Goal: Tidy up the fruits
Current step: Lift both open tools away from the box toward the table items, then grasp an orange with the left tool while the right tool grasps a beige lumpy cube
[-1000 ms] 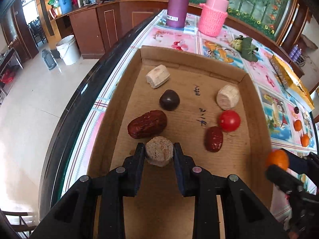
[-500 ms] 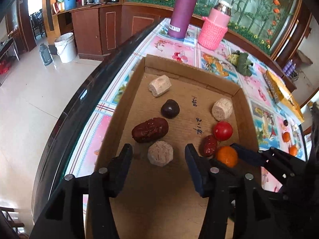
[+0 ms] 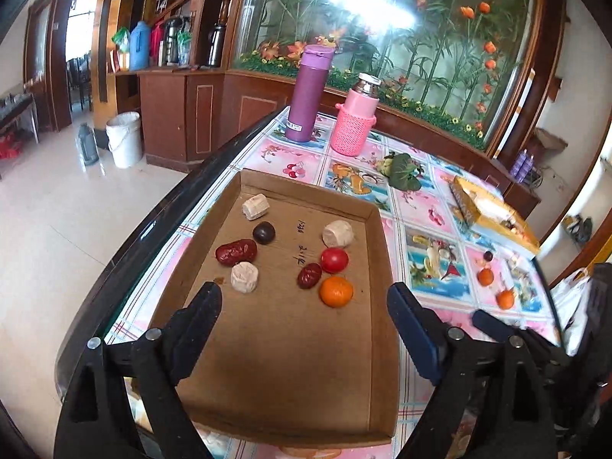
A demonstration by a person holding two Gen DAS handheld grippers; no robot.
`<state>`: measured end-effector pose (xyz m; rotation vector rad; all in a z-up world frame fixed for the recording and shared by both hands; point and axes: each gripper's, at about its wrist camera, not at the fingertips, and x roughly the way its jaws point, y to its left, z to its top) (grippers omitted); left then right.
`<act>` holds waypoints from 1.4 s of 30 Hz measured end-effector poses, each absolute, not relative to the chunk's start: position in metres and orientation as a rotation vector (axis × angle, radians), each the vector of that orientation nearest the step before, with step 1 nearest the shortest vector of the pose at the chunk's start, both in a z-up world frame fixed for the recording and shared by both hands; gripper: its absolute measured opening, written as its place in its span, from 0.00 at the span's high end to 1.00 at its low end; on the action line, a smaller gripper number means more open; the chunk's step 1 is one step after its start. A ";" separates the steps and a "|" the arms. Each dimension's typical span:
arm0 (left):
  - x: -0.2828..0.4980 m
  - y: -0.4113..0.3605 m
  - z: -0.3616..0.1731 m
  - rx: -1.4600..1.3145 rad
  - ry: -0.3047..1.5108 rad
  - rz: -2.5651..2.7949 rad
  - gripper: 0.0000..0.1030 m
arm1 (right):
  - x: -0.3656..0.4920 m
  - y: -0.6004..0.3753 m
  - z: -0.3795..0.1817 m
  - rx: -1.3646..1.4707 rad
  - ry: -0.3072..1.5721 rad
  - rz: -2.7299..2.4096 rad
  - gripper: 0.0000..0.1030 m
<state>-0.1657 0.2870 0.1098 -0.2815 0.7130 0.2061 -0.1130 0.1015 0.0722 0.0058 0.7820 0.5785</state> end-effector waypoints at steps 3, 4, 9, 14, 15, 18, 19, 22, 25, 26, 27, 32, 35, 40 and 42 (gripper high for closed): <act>-0.172 0.260 0.108 -0.175 0.707 0.266 0.15 | -0.123 0.066 0.068 0.075 0.783 0.508 0.27; -0.174 0.253 0.108 -0.155 0.702 0.279 0.15 | -0.125 0.055 0.066 0.100 0.787 0.487 0.27; -0.184 0.228 0.113 -0.064 0.672 0.344 0.15 | -0.134 0.009 0.060 0.175 0.784 0.398 0.27; -0.191 0.212 0.117 -0.060 0.656 0.277 0.15 | -0.142 -0.012 0.064 0.212 0.757 0.380 0.24; -0.192 0.211 0.116 -0.073 0.657 0.258 0.15 | -0.144 -0.014 0.065 0.212 0.750 0.380 0.24; -0.190 0.206 0.113 -0.077 0.681 0.239 0.15 | -0.148 -0.016 0.065 0.204 0.740 0.382 0.24; -0.190 0.204 0.112 -0.071 0.691 0.234 0.15 | -0.149 -0.017 0.065 0.205 0.740 0.385 0.24; -0.188 0.198 0.109 -0.065 0.703 0.226 0.15 | -0.151 -0.018 0.064 0.209 0.741 0.387 0.24; -0.187 0.193 0.108 -0.058 0.714 0.212 0.15 | -0.149 -0.021 0.062 0.217 0.744 0.384 0.24; -0.186 0.192 0.107 -0.056 0.717 0.210 0.15 | -0.149 -0.022 0.062 0.221 0.746 0.383 0.23; -0.186 0.191 0.107 -0.054 0.720 0.209 0.15 | -0.148 -0.022 0.062 0.223 0.748 0.381 0.23; -0.182 0.190 0.103 -0.049 0.734 0.207 0.15 | -0.147 -0.024 0.059 0.231 0.758 0.381 0.23; -0.179 0.192 0.100 -0.045 0.744 0.221 0.15 | -0.146 -0.023 0.057 0.231 0.765 0.383 0.23; -0.176 0.193 0.097 -0.039 0.757 0.223 0.15 | -0.143 -0.022 0.055 0.231 0.773 0.385 0.23; -0.175 0.191 0.095 -0.038 0.765 0.204 0.15 | -0.142 -0.022 0.053 0.232 0.777 0.385 0.23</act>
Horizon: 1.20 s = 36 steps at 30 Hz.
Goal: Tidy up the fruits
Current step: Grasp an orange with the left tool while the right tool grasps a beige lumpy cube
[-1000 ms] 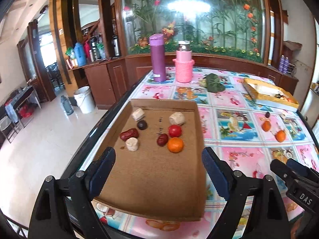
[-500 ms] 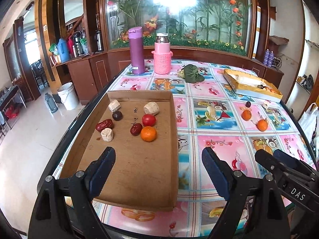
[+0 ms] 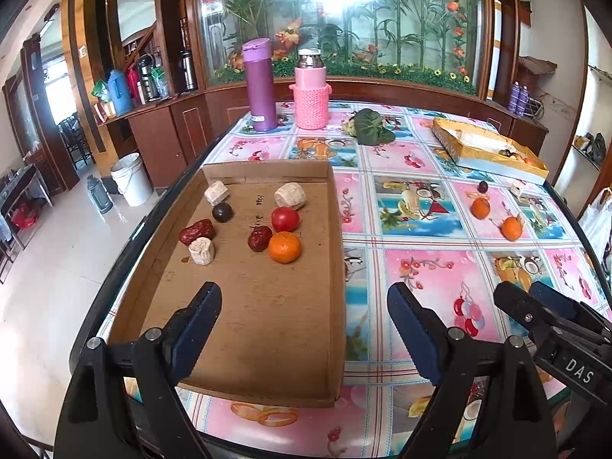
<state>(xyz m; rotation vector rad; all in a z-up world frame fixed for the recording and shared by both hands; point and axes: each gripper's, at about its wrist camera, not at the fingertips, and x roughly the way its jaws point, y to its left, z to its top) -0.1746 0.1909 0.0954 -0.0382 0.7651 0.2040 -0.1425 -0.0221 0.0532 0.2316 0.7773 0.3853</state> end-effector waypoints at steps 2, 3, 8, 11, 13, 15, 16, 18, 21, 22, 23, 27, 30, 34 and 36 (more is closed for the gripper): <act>-0.173 0.188 0.094 -0.038 0.773 0.184 0.15 | -0.141 -0.022 0.051 0.234 0.783 0.385 0.23; -0.173 0.187 0.092 -0.044 0.779 0.171 0.15 | -0.140 -0.023 0.051 0.236 0.785 0.384 0.23; -0.170 0.187 0.087 -0.090 0.807 0.116 0.15 | -0.135 -0.042 0.053 0.250 0.775 0.352 0.23; -0.169 0.188 0.086 -0.117 0.811 0.097 0.15 | -0.128 -0.077 0.057 0.270 0.762 0.276 0.22; -0.168 0.188 0.084 -0.125 0.810 0.093 0.15 | -0.121 -0.106 0.056 0.263 0.775 0.214 0.21; -0.166 0.187 0.082 -0.135 0.812 0.087 0.15 | -0.113 -0.133 0.053 0.230 0.800 0.140 0.21; -0.164 0.186 0.080 -0.141 0.816 0.082 0.15 | -0.109 -0.144 0.052 0.217 0.813 0.109 0.21; -0.161 0.183 0.075 -0.152 0.830 0.064 0.15 | -0.099 -0.169 0.048 0.203 0.850 0.055 0.21; -0.158 0.175 0.070 -0.148 0.847 0.040 0.15 | -0.087 -0.193 0.043 0.220 0.883 0.030 0.21; -0.158 0.172 0.069 -0.143 0.851 0.033 0.15 | -0.083 -0.198 0.041 0.230 0.894 0.026 0.21; -0.157 0.169 0.068 -0.138 0.856 0.028 0.15 | -0.079 -0.202 0.038 0.245 0.904 0.030 0.21; -0.153 0.165 0.063 -0.130 0.878 0.019 0.15 | -0.078 -0.193 0.027 0.268 0.951 0.095 0.21; -0.148 0.162 0.061 -0.130 0.883 0.014 0.15 | -0.096 -0.179 0.020 0.255 0.989 0.198 0.21; -0.133 0.146 0.056 -0.117 0.909 -0.036 0.15 | -0.127 -0.158 0.019 0.177 0.981 0.273 0.21; -0.126 0.133 0.056 -0.095 0.913 -0.069 0.15 | -0.137 -0.145 0.016 0.137 0.980 0.309 0.22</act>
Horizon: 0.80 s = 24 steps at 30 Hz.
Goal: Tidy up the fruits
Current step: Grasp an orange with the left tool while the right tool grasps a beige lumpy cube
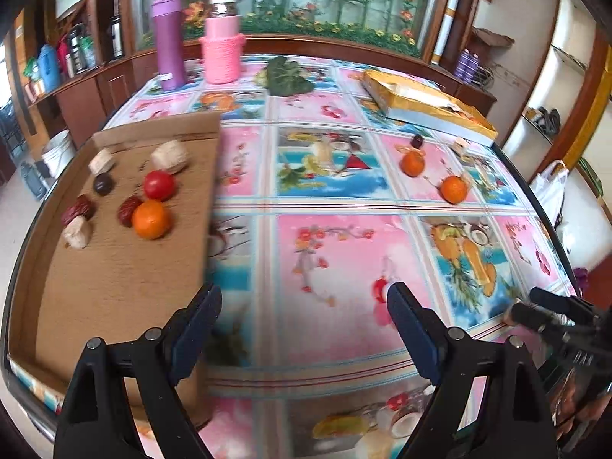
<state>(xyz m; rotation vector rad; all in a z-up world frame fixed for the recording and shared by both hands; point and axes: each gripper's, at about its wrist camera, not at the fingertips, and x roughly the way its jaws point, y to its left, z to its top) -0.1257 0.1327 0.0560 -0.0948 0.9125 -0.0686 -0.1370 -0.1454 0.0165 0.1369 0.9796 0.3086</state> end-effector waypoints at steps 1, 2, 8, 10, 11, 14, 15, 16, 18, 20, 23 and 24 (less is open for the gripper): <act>-0.122 0.125 0.056 -0.083 0.912 -0.089 0.15 | -0.140 -0.140 0.015 0.120 0.977 0.325 0.28; -0.117 0.116 0.057 -0.070 0.914 -0.116 0.15 | -0.140 -0.135 0.013 0.104 0.976 0.338 0.39; -0.080 0.072 0.056 0.013 0.937 -0.211 0.15 | -0.138 -0.123 0.008 0.035 0.961 0.353 0.68; -0.063 0.057 0.054 0.023 0.955 -0.248 0.15 | -0.138 -0.130 0.008 0.065 0.954 0.368 0.68; -0.052 0.047 0.053 0.028 0.963 -0.267 0.15 | -0.138 -0.133 0.008 0.075 0.952 0.368 0.68; -0.026 0.022 0.048 0.054 0.970 -0.302 0.15 | -0.139 -0.147 0.007 0.123 0.942 0.360 0.68; -0.015 0.012 0.045 0.060 0.971 -0.319 0.15 | -0.139 -0.151 0.007 0.140 0.941 0.361 0.68; -0.007 0.005 0.043 0.064 0.974 -0.332 0.15 | -0.139 -0.156 0.007 0.156 0.940 0.363 0.68; 0.008 -0.009 0.037 0.080 0.973 -0.346 0.15 | -0.138 -0.163 0.007 0.176 0.939 0.364 0.68; 0.020 -0.021 0.031 0.097 0.968 -0.349 0.15 | -0.138 -0.167 0.007 0.187 0.939 0.364 0.68; 0.031 -0.031 0.023 0.110 0.975 -0.358 0.24 | -0.138 -0.168 0.008 0.196 0.938 0.367 0.68; 0.031 -0.034 0.022 0.133 0.966 -0.348 0.26 | -0.137 -0.168 0.008 0.197 0.938 0.366 0.68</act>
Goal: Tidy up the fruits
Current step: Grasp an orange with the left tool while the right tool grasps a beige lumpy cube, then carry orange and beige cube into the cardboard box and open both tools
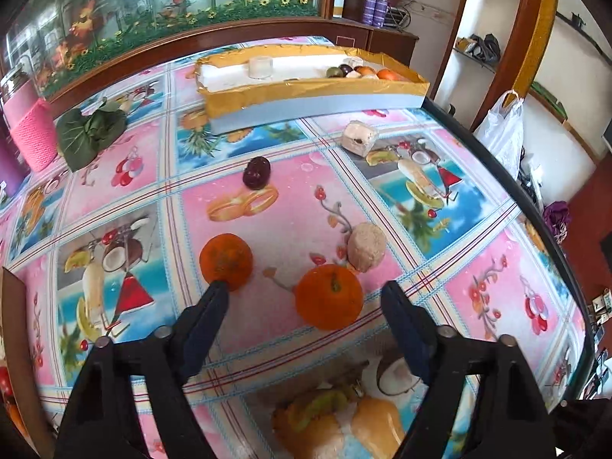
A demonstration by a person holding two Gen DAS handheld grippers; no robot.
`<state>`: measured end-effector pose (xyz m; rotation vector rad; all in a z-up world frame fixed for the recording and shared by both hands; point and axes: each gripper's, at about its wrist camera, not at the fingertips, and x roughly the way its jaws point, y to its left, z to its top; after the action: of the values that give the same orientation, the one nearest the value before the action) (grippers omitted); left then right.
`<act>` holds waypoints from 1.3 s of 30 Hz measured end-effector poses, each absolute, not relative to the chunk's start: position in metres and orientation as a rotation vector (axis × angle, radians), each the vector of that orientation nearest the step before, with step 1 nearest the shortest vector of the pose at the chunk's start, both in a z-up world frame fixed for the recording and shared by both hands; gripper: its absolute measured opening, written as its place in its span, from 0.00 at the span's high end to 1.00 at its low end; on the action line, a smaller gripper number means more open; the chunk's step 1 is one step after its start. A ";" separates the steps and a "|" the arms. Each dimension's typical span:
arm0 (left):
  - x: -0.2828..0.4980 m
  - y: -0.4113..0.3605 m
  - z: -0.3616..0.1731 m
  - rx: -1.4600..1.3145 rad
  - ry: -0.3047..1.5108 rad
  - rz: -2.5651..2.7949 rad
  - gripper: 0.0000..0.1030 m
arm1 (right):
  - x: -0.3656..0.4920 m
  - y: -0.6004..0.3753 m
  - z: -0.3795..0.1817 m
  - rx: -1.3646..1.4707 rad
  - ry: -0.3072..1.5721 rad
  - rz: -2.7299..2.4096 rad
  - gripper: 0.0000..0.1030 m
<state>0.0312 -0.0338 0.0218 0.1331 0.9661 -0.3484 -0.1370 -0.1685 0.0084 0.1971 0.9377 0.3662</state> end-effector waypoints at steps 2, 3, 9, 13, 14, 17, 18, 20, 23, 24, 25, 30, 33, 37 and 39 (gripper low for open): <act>0.025 -0.038 0.022 0.186 0.939 -0.350 0.44 | -0.136 -0.168 0.010 0.200 0.937 0.366 0.68; 0.022 -0.038 0.023 0.177 0.942 -0.395 0.62 | -0.136 -0.167 0.010 0.202 0.937 0.366 0.68; 0.002 -0.012 0.033 0.119 0.940 -0.410 0.68 | -0.135 -0.158 0.017 0.204 0.934 0.362 0.68; -0.020 0.030 0.047 0.016 0.927 -0.390 0.68 | -0.140 -0.145 0.025 0.180 0.924 0.371 0.68; -0.029 0.046 0.053 -0.020 0.919 -0.375 0.68 | -0.141 -0.140 0.028 0.172 0.922 0.377 0.68; -0.056 0.096 0.067 -0.113 0.890 -0.318 0.68 | -0.143 -0.124 0.038 0.152 0.913 0.398 0.68; -0.065 0.114 0.071 -0.134 0.878 -0.287 0.68 | -0.144 -0.118 0.041 0.149 0.910 0.407 0.68; -0.081 0.151 0.077 -0.158 0.852 -0.197 0.68 | -0.142 -0.100 0.049 0.136 0.901 0.443 0.68; -0.102 0.213 0.080 -0.201 0.838 -0.039 0.68 | -0.140 -0.065 0.058 0.096 0.887 0.501 0.68; -0.108 0.233 0.080 -0.216 0.836 0.015 0.68 | -0.140 -0.052 0.061 0.081 0.883 0.523 0.68; -0.114 0.252 0.079 -0.225 0.833 0.070 0.67 | -0.140 -0.037 0.063 0.065 0.880 0.550 0.68; -0.128 0.310 0.066 -0.254 0.860 0.225 0.67 | -0.132 0.044 0.068 -0.007 0.873 0.691 0.67; -0.130 0.328 0.056 -0.259 0.882 0.258 0.67 | -0.125 0.087 0.070 -0.040 0.867 0.748 0.67; -0.127 0.339 0.046 -0.269 0.914 0.272 0.67 | -0.114 0.136 0.067 -0.116 0.853 0.767 0.67; -0.127 0.343 0.041 -0.274 0.928 0.271 0.67 | -0.110 0.153 0.063 -0.146 0.861 0.776 0.67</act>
<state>-0.1265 0.3427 0.0411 -0.2745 0.9277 0.2715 -0.1096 0.1531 0.0626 -0.1459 0.8613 0.7757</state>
